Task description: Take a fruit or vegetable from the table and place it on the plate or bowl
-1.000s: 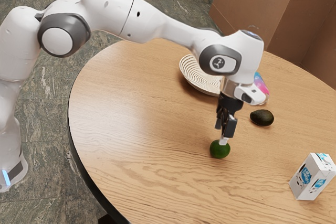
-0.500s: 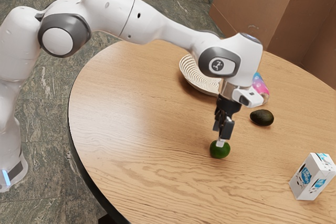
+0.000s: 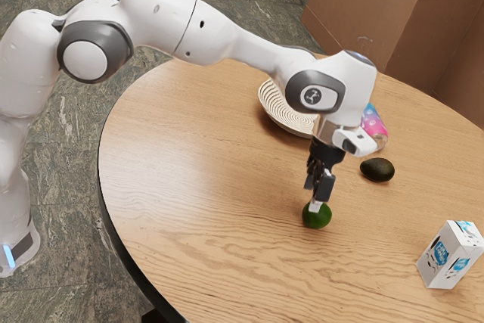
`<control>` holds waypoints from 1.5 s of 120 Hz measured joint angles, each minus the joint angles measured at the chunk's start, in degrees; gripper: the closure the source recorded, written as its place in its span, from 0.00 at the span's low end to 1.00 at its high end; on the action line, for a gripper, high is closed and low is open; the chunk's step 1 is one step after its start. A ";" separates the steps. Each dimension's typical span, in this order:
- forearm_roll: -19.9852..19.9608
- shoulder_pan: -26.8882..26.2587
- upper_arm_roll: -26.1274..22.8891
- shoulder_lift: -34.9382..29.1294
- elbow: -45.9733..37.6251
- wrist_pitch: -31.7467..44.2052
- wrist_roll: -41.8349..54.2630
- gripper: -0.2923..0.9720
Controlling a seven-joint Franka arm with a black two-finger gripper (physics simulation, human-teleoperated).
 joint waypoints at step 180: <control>-0.01 0.30 -1.38 7.55 4.32 0.12 1.33 0.47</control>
